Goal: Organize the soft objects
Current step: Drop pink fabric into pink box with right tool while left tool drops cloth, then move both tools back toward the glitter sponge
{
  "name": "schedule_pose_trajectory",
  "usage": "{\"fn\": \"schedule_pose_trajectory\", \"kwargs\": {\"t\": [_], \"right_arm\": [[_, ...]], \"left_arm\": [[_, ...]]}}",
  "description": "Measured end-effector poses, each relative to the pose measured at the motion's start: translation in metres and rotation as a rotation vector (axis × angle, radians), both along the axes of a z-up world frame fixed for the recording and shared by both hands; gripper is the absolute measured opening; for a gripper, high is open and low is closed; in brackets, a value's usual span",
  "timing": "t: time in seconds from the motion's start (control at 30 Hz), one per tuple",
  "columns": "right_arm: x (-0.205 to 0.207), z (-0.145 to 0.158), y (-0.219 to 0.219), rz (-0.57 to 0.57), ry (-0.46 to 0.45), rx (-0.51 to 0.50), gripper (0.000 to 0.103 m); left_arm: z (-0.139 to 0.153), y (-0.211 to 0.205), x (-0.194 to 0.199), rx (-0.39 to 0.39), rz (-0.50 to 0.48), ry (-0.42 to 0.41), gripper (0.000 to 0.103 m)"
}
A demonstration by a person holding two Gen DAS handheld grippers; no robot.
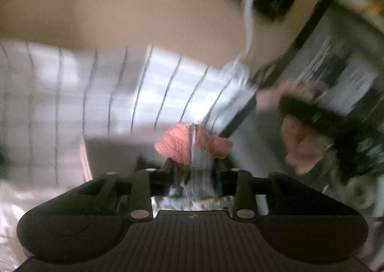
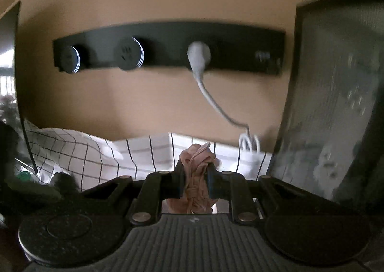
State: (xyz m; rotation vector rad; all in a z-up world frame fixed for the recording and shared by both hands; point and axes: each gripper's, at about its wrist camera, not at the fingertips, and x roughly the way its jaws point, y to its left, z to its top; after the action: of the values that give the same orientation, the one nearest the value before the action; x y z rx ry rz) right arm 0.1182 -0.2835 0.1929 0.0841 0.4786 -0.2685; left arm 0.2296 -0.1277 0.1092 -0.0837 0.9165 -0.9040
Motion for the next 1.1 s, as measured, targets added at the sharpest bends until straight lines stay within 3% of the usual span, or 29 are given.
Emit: {"fn": "schedule_pose_trajectory", "kwargs": {"t": [0.07, 0.17, 0.23, 0.27, 0.43, 0.5, 0.57, 0.7, 0.77, 0.9, 1.03, 1.1], "right_arm": [[0.010, -0.013, -0.001, 0.004, 0.063, 0.014, 0.018], [0.025, -0.031, -0.001, 0.044, 0.125, 0.093, 0.028], [0.028, -0.039, -0.006, 0.039, 0.138, 0.146, 0.056], [0.027, -0.043, -0.007, 0.034, 0.133, 0.168, 0.059], [0.022, -0.049, -0.013, -0.027, 0.132, 0.205, 0.060], [0.022, -0.051, -0.016, -0.058, 0.131, 0.207, 0.060], [0.018, -0.052, -0.019, -0.084, 0.132, 0.222, 0.060], [0.003, -0.052, -0.017, -0.079, 0.127, 0.276, 0.060], [-0.007, -0.054, -0.007, -0.047, 0.120, 0.275, 0.060], [-0.027, -0.065, 0.038, 0.040, 0.122, 0.179, 0.060], [-0.046, -0.081, 0.101, 0.187, 0.115, 0.040, 0.060], [-0.051, -0.083, 0.134, 0.282, 0.111, -0.005, 0.060]], "left_arm": [[-0.021, -0.015, 0.002, 0.107, 0.020, 0.002, 0.040], [-0.034, -0.011, 0.005, 0.104, 0.066, 0.050, 0.040], [-0.034, -0.005, 0.005, 0.094, 0.075, 0.054, 0.040], [-0.033, -0.005, 0.005, 0.098, 0.072, 0.051, 0.040], [-0.021, 0.004, -0.009, 0.189, 0.019, -0.033, 0.040], [-0.016, 0.012, -0.010, 0.134, 0.020, -0.043, 0.040], [-0.001, 0.033, -0.010, 0.029, 0.102, -0.070, 0.040], [0.032, 0.077, -0.010, -0.084, 0.209, -0.123, 0.040], [0.045, 0.096, -0.014, -0.086, 0.222, -0.170, 0.040], [0.050, 0.153, -0.022, -0.029, 0.291, -0.225, 0.040], [0.030, 0.242, -0.021, 0.016, 0.473, -0.201, 0.040], [0.015, 0.292, -0.020, 0.025, 0.588, -0.137, 0.040]]}}
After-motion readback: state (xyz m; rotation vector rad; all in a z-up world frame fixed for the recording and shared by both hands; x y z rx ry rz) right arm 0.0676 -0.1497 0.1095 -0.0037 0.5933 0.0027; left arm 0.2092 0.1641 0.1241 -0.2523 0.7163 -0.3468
